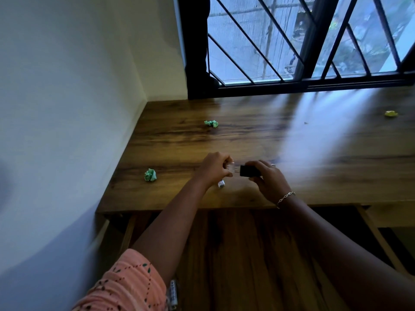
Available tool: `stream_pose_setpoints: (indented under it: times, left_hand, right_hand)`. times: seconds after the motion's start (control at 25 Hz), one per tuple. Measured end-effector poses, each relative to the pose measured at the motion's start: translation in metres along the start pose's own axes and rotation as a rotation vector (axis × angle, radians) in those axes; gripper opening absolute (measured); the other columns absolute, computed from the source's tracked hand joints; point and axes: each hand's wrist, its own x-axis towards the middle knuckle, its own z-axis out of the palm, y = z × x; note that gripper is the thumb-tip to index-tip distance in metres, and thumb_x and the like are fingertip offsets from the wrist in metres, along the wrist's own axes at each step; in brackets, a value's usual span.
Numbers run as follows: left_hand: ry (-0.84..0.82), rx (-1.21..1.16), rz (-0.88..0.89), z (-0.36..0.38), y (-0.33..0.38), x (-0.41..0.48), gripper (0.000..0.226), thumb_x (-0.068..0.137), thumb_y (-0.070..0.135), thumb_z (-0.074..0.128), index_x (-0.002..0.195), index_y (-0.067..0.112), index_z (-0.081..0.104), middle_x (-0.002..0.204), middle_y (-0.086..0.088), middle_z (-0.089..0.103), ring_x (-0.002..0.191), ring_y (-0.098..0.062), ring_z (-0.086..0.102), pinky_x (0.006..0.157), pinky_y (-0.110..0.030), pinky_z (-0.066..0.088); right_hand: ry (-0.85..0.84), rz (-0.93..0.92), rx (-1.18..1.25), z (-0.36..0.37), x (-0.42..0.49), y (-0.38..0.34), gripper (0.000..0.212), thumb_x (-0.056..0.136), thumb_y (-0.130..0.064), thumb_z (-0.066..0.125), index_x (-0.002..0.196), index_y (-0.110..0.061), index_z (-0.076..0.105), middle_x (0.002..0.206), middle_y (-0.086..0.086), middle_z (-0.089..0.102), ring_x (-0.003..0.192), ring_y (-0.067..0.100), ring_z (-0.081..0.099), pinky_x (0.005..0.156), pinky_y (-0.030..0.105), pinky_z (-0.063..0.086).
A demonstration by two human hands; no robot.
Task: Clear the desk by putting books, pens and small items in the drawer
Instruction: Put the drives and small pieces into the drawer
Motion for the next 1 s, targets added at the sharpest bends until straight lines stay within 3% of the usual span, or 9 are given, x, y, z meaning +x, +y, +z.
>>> stream_pose_setpoints:
  times: [0.36, 0.48, 0.76, 1.0]
  left_hand:
    - [-0.039, -0.014, 0.011, 0.005, -0.001, -0.006, 0.037, 0.079, 0.007, 0.07, 0.115, 0.006, 0.06, 0.107, -0.011, 0.065, 0.091, -0.014, 0.061, 0.066, -0.012, 0.042]
    - [-0.039, -0.017, 0.014, 0.006, 0.002, -0.007, 0.039, 0.078, 0.008, 0.071, 0.116, 0.007, 0.06, 0.11, -0.011, 0.065, 0.094, -0.013, 0.06, 0.058, -0.008, 0.038]
    - [-0.02, -0.04, 0.018, 0.007, 0.006, -0.008, 0.041, 0.076, 0.006, 0.073, 0.115, 0.005, 0.062, 0.109, -0.014, 0.066, 0.097, -0.02, 0.062, 0.074, -0.019, 0.044]
    - [0.001, -0.055, 0.011, 0.009, 0.004, -0.008, 0.039, 0.074, 0.007, 0.074, 0.112, 0.007, 0.064, 0.107, -0.014, 0.066, 0.097, -0.021, 0.062, 0.075, -0.024, 0.047]
  right_hand:
    - [-0.027, 0.001, 0.018, 0.002, 0.001, -0.001, 0.039, 0.081, -0.003, 0.064, 0.119, -0.006, 0.057, 0.118, 0.017, 0.059, 0.107, 0.034, 0.055, 0.087, 0.038, 0.045]
    - [-0.018, -0.003, 0.02, 0.002, 0.0, -0.001, 0.038, 0.081, -0.003, 0.064, 0.118, -0.006, 0.057, 0.117, 0.017, 0.06, 0.106, 0.034, 0.055, 0.086, 0.035, 0.045]
    - [-0.013, 0.011, 0.047, 0.001, -0.003, -0.005, 0.039, 0.08, -0.005, 0.065, 0.118, -0.007, 0.058, 0.118, 0.016, 0.061, 0.104, 0.034, 0.058, 0.086, 0.041, 0.049]
    - [-0.012, 0.029, 0.067, 0.002, -0.003, -0.003, 0.039, 0.079, -0.004, 0.067, 0.117, -0.007, 0.059, 0.115, 0.016, 0.063, 0.103, 0.033, 0.059, 0.084, 0.039, 0.049]
